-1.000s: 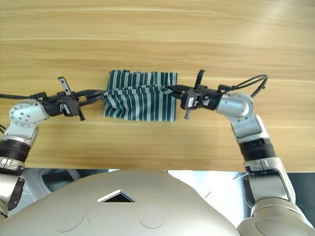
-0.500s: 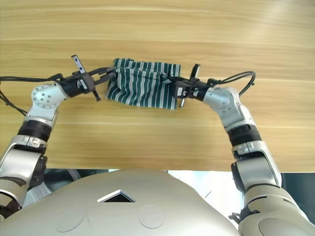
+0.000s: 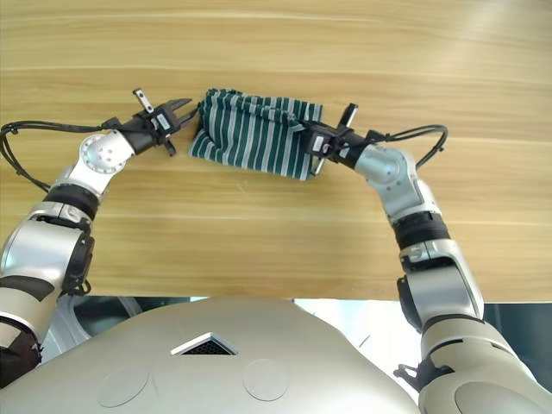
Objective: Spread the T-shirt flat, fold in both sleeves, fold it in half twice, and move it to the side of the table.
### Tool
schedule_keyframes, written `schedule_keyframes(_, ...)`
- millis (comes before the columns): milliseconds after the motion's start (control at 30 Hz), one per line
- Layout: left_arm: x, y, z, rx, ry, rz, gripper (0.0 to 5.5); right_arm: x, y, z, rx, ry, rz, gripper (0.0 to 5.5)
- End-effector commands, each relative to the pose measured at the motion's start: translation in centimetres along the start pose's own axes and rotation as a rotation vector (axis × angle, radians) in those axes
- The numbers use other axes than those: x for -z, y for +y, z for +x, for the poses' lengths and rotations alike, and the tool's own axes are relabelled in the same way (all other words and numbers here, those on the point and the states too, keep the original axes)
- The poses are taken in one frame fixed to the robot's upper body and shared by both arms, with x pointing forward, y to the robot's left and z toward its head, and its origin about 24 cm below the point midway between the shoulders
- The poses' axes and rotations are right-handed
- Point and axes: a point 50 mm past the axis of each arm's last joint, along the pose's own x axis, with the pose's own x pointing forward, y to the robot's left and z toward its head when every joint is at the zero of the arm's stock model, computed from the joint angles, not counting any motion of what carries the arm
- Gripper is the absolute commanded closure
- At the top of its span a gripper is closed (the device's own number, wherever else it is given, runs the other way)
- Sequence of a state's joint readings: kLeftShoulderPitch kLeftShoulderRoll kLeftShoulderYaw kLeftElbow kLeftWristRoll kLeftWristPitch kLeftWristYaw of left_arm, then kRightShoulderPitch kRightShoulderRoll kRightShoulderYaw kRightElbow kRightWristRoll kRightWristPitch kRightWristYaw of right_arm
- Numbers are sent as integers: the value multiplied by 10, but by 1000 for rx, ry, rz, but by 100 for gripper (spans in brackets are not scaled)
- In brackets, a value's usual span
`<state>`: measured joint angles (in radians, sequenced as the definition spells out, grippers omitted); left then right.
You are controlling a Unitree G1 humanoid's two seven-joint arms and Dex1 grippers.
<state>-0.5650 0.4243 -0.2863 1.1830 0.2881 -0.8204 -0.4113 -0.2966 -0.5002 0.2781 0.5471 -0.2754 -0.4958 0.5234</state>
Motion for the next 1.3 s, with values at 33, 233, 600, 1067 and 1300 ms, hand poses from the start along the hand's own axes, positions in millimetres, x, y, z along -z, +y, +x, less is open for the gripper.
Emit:
schedule_keyframes(33,7,-8,-1,5,30,-78,385,5,-3,1,57,10,116,432)
schedule_keyframes(233,-1,13,2,-214,-48,-215,284,13,-15,4,205,3,353,326)
schedule_keyframes(600,1,51,-24,-618,-346,-643,136,44,-66,-34,580,-234,976,158)
schedule_keyframes(1067,-65,38,-28,-394,-622,105,333,-43,-49,20,274,-185,-59,302)
schedule_keyframes(1300,-68,27,-19,-302,-576,233,464,-44,-40,30,88,-106,-247,443)
